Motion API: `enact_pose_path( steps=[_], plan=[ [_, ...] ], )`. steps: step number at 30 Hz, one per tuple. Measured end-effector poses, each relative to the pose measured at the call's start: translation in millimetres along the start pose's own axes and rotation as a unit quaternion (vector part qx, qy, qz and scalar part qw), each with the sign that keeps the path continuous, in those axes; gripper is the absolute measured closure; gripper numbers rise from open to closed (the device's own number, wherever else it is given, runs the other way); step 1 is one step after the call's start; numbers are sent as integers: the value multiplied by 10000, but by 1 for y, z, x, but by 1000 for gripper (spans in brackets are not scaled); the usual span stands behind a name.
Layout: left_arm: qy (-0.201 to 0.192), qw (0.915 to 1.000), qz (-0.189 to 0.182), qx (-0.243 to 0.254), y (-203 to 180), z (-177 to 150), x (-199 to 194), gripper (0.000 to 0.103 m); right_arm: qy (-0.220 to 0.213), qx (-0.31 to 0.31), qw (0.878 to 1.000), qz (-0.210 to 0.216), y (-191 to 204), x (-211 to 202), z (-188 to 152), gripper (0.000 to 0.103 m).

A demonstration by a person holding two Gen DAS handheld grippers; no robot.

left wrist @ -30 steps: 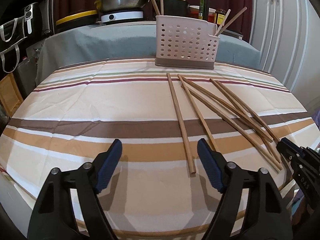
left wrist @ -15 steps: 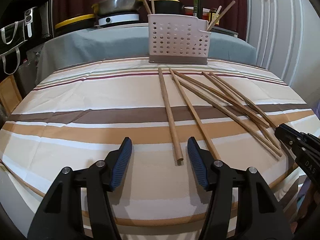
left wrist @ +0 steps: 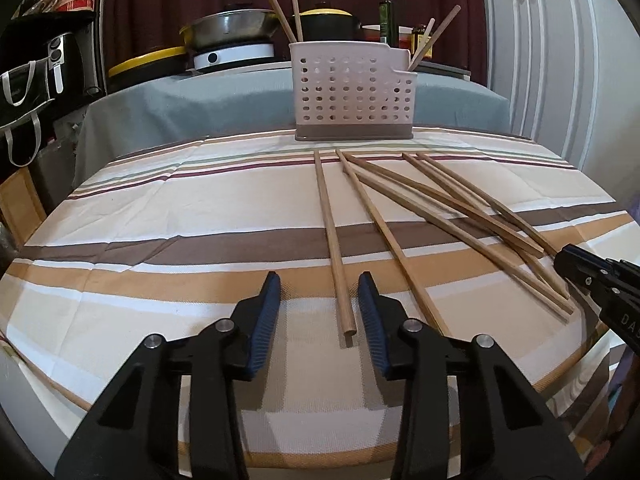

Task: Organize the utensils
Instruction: 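Close the right tool on a chopstick while the left tool grasps another, then lift both chopsticks and carry them over the white caddy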

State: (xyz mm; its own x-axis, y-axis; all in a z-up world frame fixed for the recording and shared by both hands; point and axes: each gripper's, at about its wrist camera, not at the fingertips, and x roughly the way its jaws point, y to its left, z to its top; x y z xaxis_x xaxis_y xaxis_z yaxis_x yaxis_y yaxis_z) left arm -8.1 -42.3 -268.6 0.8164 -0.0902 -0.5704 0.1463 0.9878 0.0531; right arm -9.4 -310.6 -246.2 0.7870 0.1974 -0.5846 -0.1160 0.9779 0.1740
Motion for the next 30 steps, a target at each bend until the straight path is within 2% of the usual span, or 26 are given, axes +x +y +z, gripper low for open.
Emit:
enact_pose_path(
  steps=[1,3,8,14,30],
  plan=[
    [-4,10000,12,-39,2,0,0,71,-8,19,10000,14,0,0,0,93],
    [-14,9999,-14,-104,6,0,-1,86,-18,35,10000,28,-1,0,0,93],
    [-1,9998,-42,-186,12,1,0,96,-26,69,10000,57,-3,0,0,93],
    [-32,9998,-68,-195,15,4,-4,97,-225,-7,9997,11,2,-9,3,96],
    [-654,9978,-21,-58,17,32,-43,97,-727,-121,9973,-58,9,-36,26,96]
  ],
)
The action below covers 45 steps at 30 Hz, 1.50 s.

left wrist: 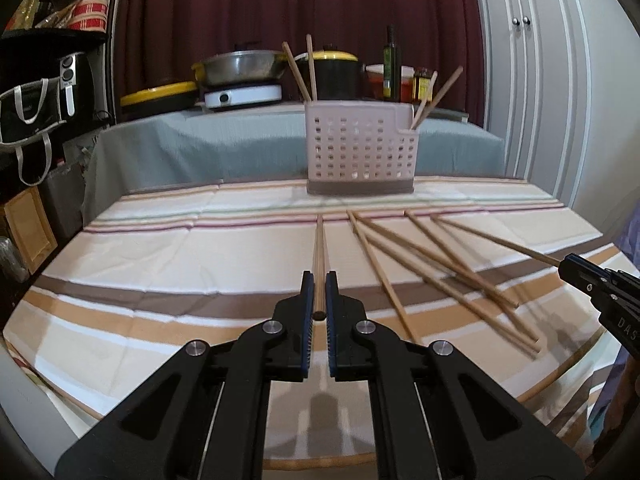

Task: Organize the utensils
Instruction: 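Lift both chopsticks and carry them over the white caddy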

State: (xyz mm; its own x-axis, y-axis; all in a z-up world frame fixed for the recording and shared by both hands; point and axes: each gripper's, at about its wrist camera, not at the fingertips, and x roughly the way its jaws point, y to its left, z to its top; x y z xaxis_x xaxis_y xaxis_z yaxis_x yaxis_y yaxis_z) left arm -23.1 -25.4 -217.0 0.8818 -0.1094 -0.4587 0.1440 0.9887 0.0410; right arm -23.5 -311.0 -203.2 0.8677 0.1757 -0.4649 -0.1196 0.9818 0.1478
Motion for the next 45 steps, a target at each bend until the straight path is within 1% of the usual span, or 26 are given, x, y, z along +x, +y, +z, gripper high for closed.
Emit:
enact_pose_path(
  steps=[9,13,16,22,29,37,43,45],
  plan=[
    [-504,9987,35,-100,9,37,-32,97,-489,-80,9988,-46,1,-24,35,96],
    [-769,9969,80,-166,18,59,-49,97,-699,-131,9974,-79,4,-34,54,96],
    [-860,9960,105,-219,27,77,-58,97,-779,-155,9968,-102,5,-35,69,96],
    [-676,9971,43,-344,47,110,-49,97,-797,-224,9965,-133,2,-21,92,96],
    [-547,9974,10,-461,63,133,-23,96,-773,-198,9967,-143,-5,2,118,96],
    [-462,9983,-4,-359,67,152,7,96,-709,-175,9973,-88,-7,26,138,95],
    [-504,9984,10,-237,63,156,16,97,-658,-207,9976,-43,-4,34,145,95],
    [-505,9984,-50,-240,62,158,17,97,-662,-230,9975,-9,-3,36,147,95]
  ],
)
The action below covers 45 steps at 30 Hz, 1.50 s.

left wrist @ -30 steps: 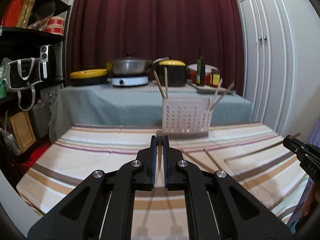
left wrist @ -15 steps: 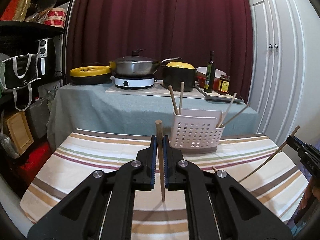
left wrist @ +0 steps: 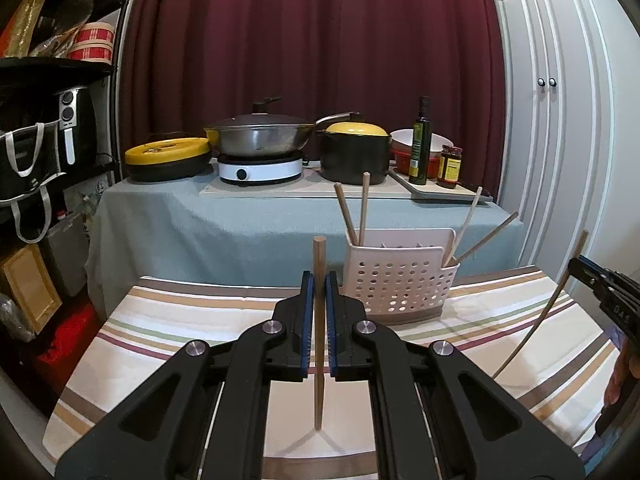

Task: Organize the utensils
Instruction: 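Lift both chopsticks and carry them over the white caddy, then lower both chopsticks upright into the caddy and open both tools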

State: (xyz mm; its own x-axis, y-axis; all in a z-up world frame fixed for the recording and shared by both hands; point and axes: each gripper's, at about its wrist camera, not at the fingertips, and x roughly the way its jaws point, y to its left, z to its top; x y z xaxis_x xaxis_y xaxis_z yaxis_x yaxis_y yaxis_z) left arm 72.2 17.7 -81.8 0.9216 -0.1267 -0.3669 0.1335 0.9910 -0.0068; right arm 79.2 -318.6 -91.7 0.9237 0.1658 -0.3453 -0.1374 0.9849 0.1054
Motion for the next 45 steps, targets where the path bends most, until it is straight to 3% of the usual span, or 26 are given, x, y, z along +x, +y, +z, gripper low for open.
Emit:
enact_pose_path(
  steps=[8,18,33,45],
  plan=[
    [-176,9998,-115,12,-5,20,-1,97,-87,6,9999,138,3,3,20,96],
    [-517,9983,-243,125,-21,77,-3,97,-579,-125,9978,289,9,1,72,96],
    [-1476,9882,-352,188,-49,154,-1,97,-1440,-209,9887,361,19,11,137,96],
    [-1634,9858,-377,53,-61,176,46,97,-1369,-150,9898,354,23,54,143,96]
  ],
)
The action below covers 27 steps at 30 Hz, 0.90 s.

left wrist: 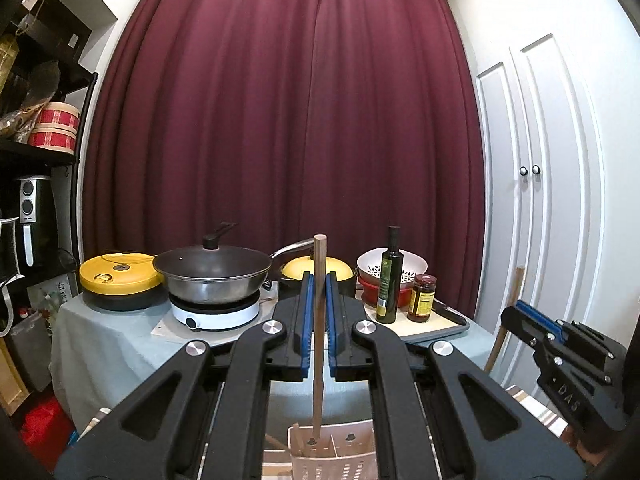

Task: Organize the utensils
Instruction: 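Lower both chopsticks upright into the caddy and open both tools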

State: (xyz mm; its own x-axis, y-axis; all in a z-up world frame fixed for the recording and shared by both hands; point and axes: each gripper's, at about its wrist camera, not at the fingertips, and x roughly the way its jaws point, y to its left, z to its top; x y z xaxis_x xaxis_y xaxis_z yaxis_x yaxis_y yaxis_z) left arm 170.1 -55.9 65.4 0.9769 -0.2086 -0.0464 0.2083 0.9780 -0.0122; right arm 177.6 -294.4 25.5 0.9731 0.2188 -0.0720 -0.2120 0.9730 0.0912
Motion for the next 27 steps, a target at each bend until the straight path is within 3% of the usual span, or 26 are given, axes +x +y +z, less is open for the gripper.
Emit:
enact_pose_path(
  steps=[8,27],
  plan=[
    [289,9995,47,-85,5,-24,40,97,127,-9,9999,-28,0,29,-12,96],
    [662,9976,55,194,9,-41,70,97,11,99,9999,-96,-11,75,-33,96]
  ],
)
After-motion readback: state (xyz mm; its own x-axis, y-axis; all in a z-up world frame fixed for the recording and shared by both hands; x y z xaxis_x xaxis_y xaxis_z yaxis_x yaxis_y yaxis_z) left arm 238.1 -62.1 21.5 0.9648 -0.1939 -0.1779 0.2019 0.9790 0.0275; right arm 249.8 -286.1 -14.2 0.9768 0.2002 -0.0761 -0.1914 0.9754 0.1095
